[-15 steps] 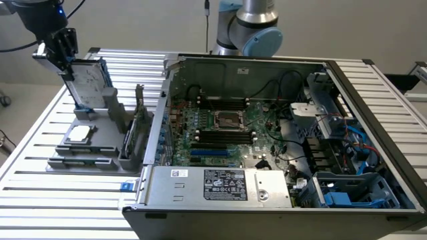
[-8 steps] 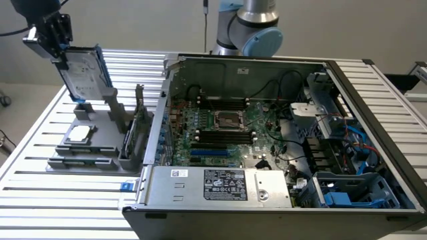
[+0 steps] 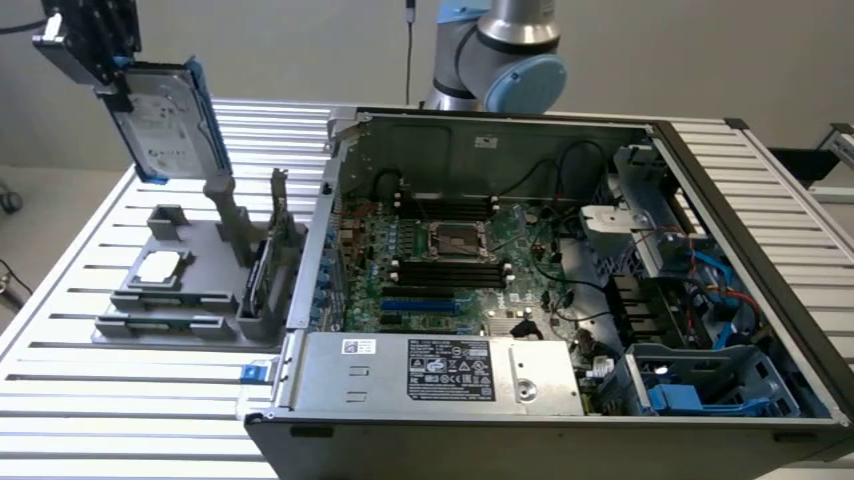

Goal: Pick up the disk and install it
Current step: 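Pick up the disk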

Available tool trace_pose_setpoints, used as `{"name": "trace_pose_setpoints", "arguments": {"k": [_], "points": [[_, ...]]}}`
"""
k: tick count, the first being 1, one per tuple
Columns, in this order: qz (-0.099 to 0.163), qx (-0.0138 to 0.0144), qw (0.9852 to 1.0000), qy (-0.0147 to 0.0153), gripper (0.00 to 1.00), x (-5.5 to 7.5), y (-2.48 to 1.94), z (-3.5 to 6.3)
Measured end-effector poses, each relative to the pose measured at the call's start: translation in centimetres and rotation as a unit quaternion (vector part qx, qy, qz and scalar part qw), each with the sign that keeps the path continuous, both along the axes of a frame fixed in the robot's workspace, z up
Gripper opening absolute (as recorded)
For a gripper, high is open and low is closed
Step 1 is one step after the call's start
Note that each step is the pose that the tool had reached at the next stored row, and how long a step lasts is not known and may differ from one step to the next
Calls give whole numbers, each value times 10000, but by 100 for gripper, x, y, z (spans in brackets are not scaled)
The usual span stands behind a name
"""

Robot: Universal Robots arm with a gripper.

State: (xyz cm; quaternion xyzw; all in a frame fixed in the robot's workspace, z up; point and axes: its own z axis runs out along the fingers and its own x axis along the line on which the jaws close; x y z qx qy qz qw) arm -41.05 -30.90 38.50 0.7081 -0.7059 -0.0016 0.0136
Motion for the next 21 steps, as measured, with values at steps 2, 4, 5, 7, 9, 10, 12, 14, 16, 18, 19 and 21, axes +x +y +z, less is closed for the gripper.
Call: {"name": "trace_pose_setpoints", "arguments": {"k": [2,4,5,7,9,10,12,14,16,18,19,21], "points": [[0,1,10000,-1,33,67,0,88],[0,0,10000,0,33,139,0,173],[-1,1,10000,-1,33,176,0,214],[-1,0,10000,0,33,256,1,296],[-1,0,10000,-1,33,346,0,366],[0,1,10000,-1,33,391,-1,399],[0,0,10000,0,33,480,-4,464],[0,0,10000,0,33,572,-6,526],[-1,0,10000,0,33,658,-8,576],[0,1,10000,-1,33,737,-11,616],[0,0,10000,-1,33,779,-14,635],[-1,0,10000,0,33,857,-19,663]]}}
